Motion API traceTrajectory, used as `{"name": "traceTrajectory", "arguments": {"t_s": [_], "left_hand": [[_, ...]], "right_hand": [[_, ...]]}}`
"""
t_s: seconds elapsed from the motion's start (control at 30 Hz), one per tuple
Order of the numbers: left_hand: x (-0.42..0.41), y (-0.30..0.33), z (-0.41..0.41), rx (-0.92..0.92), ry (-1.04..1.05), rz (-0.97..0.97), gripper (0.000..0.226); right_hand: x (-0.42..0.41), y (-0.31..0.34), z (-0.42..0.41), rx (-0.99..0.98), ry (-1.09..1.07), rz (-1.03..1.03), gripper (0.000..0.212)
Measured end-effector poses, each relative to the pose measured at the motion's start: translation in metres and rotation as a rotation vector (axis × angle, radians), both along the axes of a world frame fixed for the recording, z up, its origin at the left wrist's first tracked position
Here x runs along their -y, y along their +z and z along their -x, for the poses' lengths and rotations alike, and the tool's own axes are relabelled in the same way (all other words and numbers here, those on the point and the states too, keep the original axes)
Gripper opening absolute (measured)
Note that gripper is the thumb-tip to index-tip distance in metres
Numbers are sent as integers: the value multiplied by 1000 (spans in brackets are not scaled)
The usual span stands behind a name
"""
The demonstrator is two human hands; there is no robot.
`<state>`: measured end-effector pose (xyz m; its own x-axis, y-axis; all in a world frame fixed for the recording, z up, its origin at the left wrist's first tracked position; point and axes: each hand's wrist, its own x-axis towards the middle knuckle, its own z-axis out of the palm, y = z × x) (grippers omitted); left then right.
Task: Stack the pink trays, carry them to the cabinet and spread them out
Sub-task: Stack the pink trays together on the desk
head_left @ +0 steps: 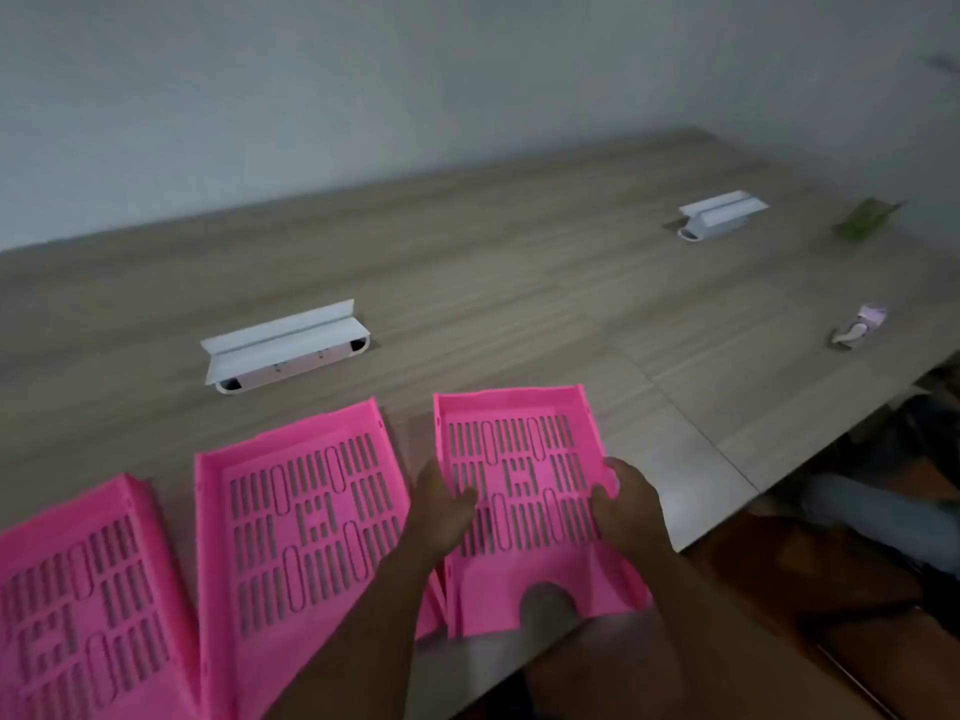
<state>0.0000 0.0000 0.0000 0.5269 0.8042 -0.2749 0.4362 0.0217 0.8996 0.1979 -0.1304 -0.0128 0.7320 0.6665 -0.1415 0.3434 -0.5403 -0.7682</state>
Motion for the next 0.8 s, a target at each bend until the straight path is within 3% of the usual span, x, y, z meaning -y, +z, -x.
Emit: {"name": "traceTrajectory", "arguments": {"t_s": [0.2,0.33,0.53,0.8], "left_hand": [[-3,-18,-20,-54,181,187,55],[-2,-33,-27,-78,260,321,86],[-7,-32,-38,33,269,377,84],[-19,-3,-51,187,288,274,40]], "right_hand": [[3,-30,-24,-48,107,70,20],[2,-44,-36,-50,124,112,30],[-3,-43,-60,3,89,89,28],[-32,-7,-86,42,87,79,31]]}}
